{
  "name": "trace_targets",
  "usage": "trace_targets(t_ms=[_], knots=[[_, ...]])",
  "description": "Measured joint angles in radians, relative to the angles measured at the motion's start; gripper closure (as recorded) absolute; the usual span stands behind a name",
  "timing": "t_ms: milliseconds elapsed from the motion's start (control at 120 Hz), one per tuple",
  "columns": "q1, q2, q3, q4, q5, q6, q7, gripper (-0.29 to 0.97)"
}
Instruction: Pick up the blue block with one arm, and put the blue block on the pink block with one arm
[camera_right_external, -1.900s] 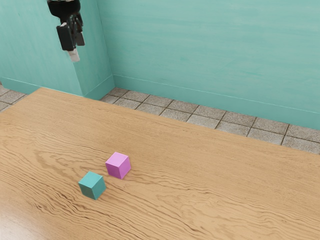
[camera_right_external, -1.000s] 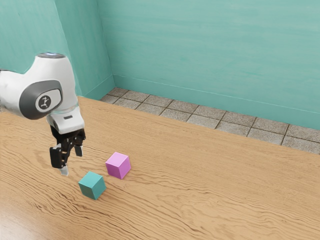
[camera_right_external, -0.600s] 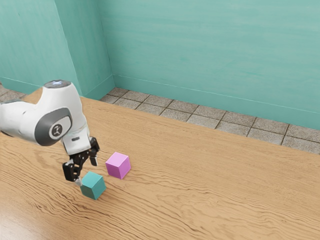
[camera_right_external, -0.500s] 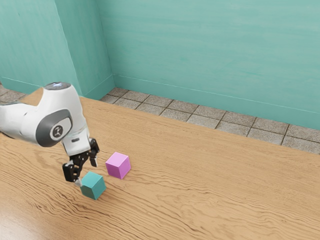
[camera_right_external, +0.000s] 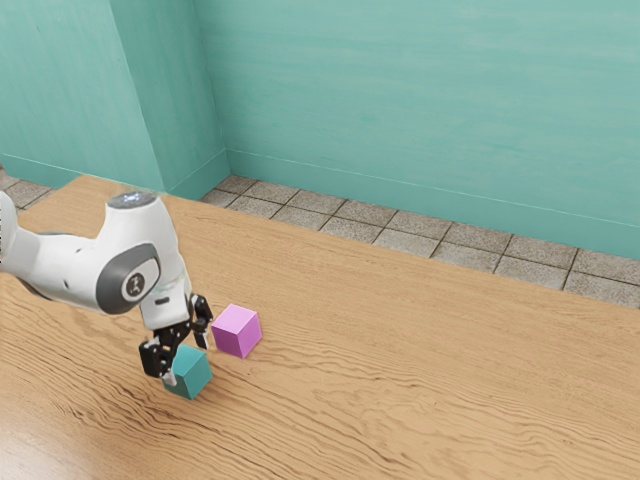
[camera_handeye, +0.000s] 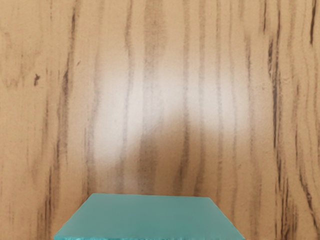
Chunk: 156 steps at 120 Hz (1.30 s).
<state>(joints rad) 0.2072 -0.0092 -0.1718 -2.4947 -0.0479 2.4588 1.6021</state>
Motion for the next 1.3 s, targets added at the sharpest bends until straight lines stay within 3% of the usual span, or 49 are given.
trace_targets(t_ms=[442, 675, 892, 1033, 1300], knots=[[0.042, 0.076, 0.000, 0.000, 0.017, 0.061, 0.042, 0.01], [0.047, 0.081, -0.001, 0.000, 0.019, 0.086, 0.055, 0.35], [0.047, -0.013, -0.012, -0.001, 0.017, 0.081, 0.065, 0.36], [0.042, -0.005, -0.025, 0.105, 0.015, 0.032, 0.069, 0.35], [0.027, 0.140, -0.059, 0.312, 0.006, -0.076, 0.072, 0.34]])
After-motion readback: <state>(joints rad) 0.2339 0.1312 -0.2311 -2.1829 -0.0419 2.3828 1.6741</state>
